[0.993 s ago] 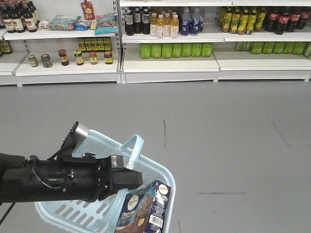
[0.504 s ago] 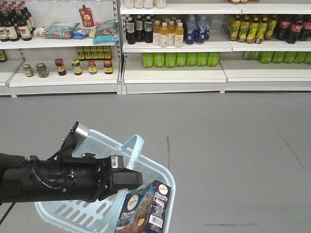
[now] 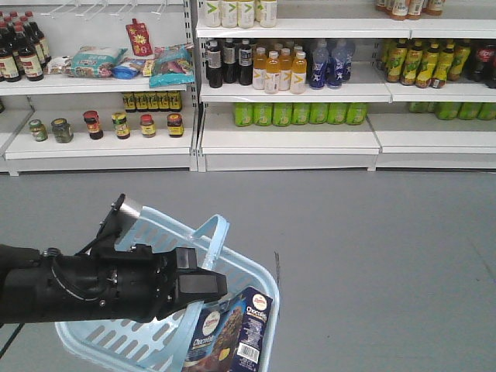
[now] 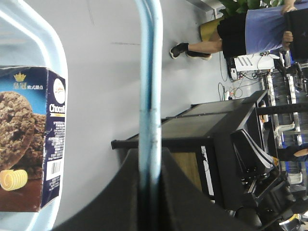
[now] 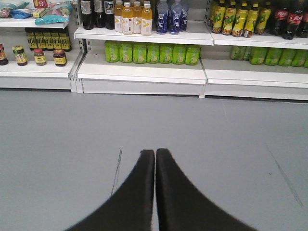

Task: Left arm holds basket, right arm returns cookies
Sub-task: 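Hold the basket with the left gripper while turning along the shelves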

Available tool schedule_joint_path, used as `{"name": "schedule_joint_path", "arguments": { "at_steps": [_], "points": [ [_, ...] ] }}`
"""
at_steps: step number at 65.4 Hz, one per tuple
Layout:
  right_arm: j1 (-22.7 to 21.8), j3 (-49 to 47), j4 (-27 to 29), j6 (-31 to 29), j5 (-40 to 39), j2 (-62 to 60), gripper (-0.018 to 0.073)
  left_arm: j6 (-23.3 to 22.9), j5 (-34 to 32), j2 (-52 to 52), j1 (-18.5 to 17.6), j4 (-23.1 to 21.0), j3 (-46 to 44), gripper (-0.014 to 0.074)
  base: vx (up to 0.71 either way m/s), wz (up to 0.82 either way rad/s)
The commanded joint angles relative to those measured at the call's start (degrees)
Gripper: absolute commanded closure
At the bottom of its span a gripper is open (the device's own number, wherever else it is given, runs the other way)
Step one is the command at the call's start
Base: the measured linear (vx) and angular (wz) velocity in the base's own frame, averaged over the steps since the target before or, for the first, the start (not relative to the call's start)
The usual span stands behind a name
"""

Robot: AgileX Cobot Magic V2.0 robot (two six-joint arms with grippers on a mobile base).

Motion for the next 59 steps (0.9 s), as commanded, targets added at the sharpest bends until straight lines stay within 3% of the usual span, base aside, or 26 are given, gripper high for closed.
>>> {"name": "schedule_joint_path", "arguments": {
  "at_steps": [1, 59],
  "points": [
    [0.1, -0.3, -0.3, -0.6, -4.3, -0.3, 0.0563, 0.8, 2.9, -2.0, -0.2, -5.2, -1.6, 0.0603, 0.37, 0.01],
    [0.1, -0.3, -0.3, -0.6, -4.3, -0.3, 0.0563, 0.8, 2.9, -2.0, -0.2, -5.2, -1.6, 0.0603, 0.37, 0.02]
  ]
}}
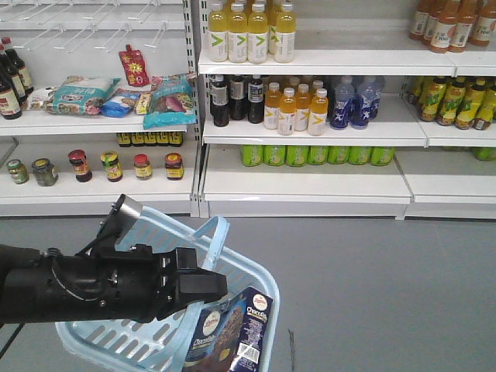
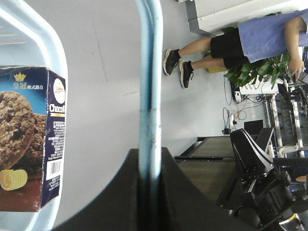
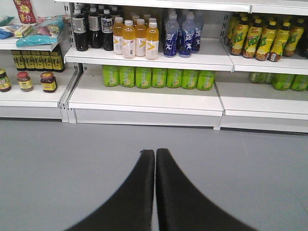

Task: Left arm holds basket, right arm returns cookies
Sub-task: 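Hold the basket with the left gripper while turning along the shelves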

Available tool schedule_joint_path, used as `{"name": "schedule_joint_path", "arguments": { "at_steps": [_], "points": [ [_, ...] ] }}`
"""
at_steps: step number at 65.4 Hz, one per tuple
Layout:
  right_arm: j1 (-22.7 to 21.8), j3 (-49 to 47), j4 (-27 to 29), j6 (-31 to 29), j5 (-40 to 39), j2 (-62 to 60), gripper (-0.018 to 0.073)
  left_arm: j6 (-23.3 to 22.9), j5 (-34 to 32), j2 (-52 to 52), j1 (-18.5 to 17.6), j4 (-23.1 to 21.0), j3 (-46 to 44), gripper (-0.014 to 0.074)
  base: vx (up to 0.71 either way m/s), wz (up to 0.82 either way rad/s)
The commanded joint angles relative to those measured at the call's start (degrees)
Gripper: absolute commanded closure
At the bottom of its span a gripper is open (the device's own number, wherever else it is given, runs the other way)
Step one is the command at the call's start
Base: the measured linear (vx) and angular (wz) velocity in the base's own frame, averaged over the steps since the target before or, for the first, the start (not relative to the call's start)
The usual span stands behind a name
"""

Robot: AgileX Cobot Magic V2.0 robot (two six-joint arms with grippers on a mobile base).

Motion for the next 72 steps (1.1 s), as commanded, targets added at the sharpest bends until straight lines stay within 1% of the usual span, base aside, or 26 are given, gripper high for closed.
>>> {"name": "schedule_joint_path", "arguments": {
  "at_steps": [1, 32, 72],
  "points": [
    [0.1, -0.3, -0.3, -0.6, -4.3, -0.3, 0.0563, 0.8, 2.9, -2.0, -0.2, -5.2, -1.6, 0.0603, 0.37, 0.03],
    [0.1, -0.3, -0.3, -0.6, -4.3, -0.3, 0.0563, 0.8, 2.9, -2.0, -0.2, -5.2, -1.6, 0.0603, 0.35, 0.00],
    [0.1, -0.3, -0.3, -0.6, -4.3, -0.3, 0.0563, 0.8, 2.9, -2.0, -0.2, -5.2, -1.6, 0.0603, 0.30, -0.08]
  ]
}}
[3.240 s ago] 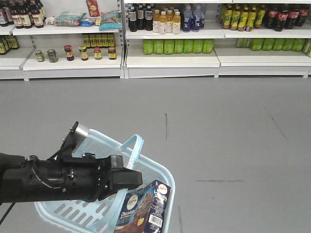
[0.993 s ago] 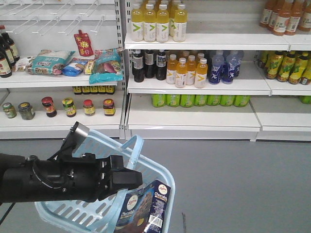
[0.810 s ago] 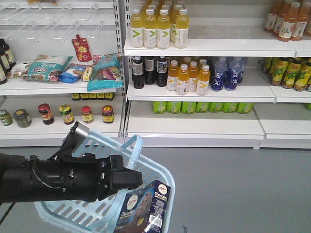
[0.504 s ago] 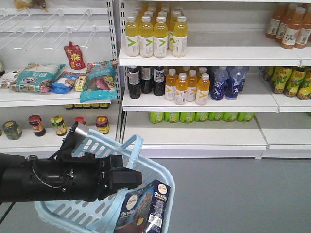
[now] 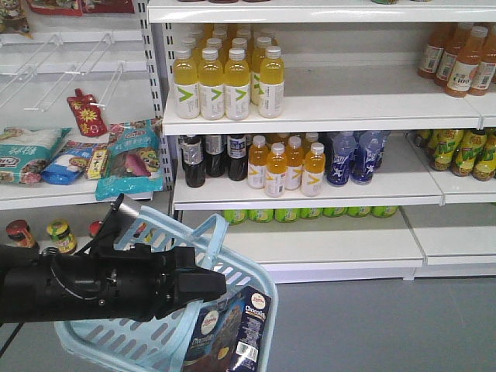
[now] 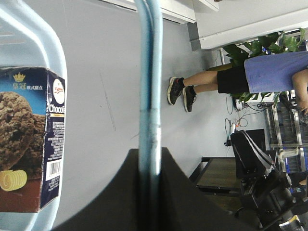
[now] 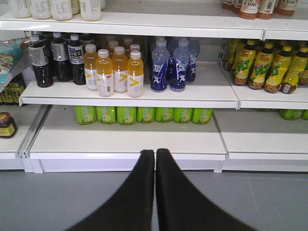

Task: Left arm holds basket, right arm returns cookies
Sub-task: 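Hold the basket with the left gripper while turning along the shelves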

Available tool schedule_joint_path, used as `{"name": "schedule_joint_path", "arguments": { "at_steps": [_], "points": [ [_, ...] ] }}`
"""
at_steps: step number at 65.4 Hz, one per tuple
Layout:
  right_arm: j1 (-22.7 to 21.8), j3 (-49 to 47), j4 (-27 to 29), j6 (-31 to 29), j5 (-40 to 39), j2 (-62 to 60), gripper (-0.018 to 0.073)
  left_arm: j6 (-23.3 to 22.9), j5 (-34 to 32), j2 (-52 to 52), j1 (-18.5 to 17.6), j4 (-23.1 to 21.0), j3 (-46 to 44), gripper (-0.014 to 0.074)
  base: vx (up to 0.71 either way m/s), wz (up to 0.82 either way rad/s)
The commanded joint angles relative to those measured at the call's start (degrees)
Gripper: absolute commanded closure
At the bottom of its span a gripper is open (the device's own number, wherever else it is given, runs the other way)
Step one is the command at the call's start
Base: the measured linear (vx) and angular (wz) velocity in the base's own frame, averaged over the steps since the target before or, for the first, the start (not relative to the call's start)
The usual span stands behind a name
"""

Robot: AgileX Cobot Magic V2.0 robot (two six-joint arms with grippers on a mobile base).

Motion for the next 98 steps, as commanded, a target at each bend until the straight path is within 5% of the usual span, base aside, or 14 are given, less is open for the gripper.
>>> {"name": "schedule_joint_path", "arguments": {
  "at_steps": [1, 98],
  "points": [
    [0.1, -0.3, -0.3, -0.6, -4.3, -0.3, 0.0563, 0.8, 2.9, -2.0, -0.2, -5.2, -1.6, 0.0603, 0.27, -0.12],
    [0.1, -0.3, -0.3, -0.6, -4.3, -0.3, 0.0563, 0.8, 2.9, -2.0, -0.2, -5.2, -1.6, 0.0603, 0.14, -0.30]
  ]
}}
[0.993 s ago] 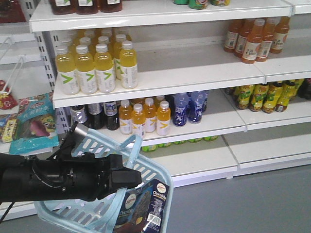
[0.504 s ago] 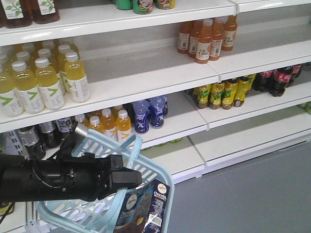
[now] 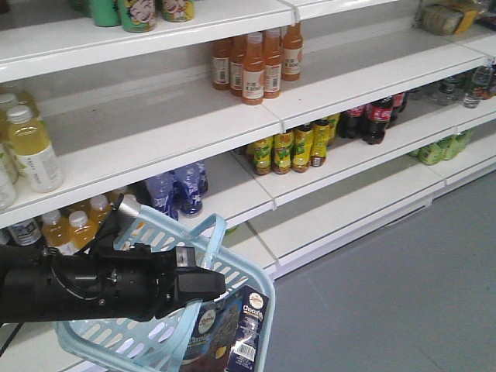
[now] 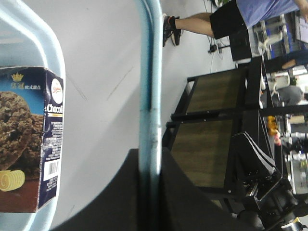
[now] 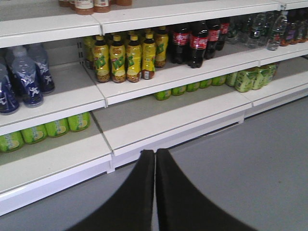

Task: Left arm holds basket, right arm returns cookies
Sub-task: 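Hold the basket with the left gripper while turning along the shelves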

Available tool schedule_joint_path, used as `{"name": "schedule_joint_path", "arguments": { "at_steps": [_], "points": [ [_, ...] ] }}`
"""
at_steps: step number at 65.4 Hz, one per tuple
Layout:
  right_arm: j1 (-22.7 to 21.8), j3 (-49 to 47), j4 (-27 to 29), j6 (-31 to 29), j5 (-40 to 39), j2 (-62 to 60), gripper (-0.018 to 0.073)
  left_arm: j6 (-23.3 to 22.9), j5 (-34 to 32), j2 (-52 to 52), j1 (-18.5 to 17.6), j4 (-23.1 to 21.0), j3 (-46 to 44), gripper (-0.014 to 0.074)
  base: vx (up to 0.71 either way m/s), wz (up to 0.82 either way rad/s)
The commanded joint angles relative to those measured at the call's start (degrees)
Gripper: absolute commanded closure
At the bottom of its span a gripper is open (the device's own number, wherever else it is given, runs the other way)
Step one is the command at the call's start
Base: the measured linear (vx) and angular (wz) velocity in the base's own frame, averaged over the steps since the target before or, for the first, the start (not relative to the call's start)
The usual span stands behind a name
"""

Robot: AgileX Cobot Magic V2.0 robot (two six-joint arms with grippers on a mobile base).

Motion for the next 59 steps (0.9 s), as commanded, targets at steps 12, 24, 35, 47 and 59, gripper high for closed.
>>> {"name": "schedule_joint_path", "arguments": {
  "at_steps": [12, 24, 35, 47, 59],
  "points": [
    [0.1, -0.3, -0.3, -0.6, -4.3, -0.3, 0.0563, 0.8, 3.3, -2.0, -0.2, -5.2, -1.6, 0.0603, 0.11, -0.45],
    [0.1, -0.3, -0.3, -0.6, -4.3, -0.3, 0.0563, 0.8, 3.3, -2.0, -0.2, -5.2, -1.6, 0.0603, 0.12, -0.48],
    [0.1, -0.3, -0.3, -0.6, -4.3, -0.3, 0.0563, 0.8, 3.3, -2.0, -0.2, -5.2, -1.6, 0.0603, 0.12, -0.53],
    [0.1, -0.3, -0.3, -0.6, -4.3, -0.3, 0.0563, 0.8, 3.3, -2.0, -0.2, -5.2, -1.6, 0.0603, 0.11, -0.58],
    [0.1, -0.3, -0.3, -0.6, -4.3, -0.3, 0.0563, 0.8, 3.3, -2.0, -0.2, -5.2, -1.6, 0.0603, 0.11, -0.64]
  ]
}}
